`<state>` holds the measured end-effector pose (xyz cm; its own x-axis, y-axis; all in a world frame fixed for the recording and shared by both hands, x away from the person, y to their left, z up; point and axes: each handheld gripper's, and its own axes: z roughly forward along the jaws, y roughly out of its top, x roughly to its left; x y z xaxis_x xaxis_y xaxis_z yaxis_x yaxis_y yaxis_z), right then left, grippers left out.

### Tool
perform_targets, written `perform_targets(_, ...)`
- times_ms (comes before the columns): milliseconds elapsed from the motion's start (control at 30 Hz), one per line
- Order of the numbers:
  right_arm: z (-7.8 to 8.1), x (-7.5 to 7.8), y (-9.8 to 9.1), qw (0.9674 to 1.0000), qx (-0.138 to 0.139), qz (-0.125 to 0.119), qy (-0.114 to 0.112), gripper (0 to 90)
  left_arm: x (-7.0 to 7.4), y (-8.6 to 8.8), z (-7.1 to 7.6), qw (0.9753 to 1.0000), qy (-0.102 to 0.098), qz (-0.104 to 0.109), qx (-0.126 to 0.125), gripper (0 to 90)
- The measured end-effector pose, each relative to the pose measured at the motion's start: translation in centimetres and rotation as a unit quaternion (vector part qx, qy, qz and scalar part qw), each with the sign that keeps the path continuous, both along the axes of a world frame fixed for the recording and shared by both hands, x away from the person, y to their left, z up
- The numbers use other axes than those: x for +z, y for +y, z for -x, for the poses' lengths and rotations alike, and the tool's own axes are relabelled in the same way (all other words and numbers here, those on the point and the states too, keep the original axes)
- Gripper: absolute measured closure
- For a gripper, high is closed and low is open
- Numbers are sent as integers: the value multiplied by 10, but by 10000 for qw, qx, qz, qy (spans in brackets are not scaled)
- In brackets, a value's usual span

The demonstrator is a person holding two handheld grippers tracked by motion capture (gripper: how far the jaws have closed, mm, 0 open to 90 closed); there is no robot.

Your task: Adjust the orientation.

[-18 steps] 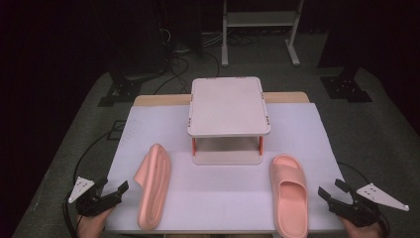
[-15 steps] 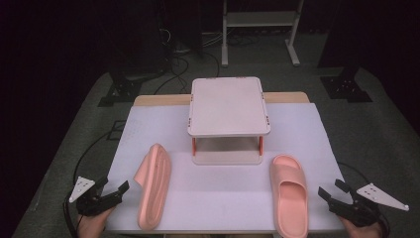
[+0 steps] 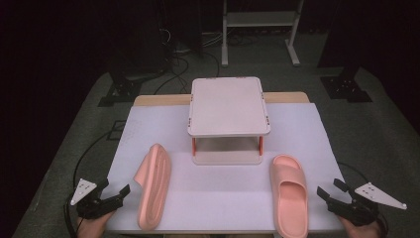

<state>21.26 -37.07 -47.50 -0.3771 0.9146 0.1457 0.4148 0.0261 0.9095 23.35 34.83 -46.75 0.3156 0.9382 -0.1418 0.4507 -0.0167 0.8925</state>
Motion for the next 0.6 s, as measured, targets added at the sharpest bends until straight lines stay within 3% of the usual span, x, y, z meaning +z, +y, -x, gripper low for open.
perform_targets(133,0,1,1,10000,-24,-6,-32,246,-1,-4,-2,9999,77,-66,-112,90)
perform_targets(367,-1,2,3,10000,24,34,-56,246,-1,-16,-5,9984,206,-364,-376,90)
perform_targets(567,-1,3,6,9999,59,68,-72,246,0,-23,-11,9975,246,-388,-536,141)
perform_targets(600,0,3,7,9999,69,71,-73,246,2,-25,-15,9967,356,-397,-605,159)
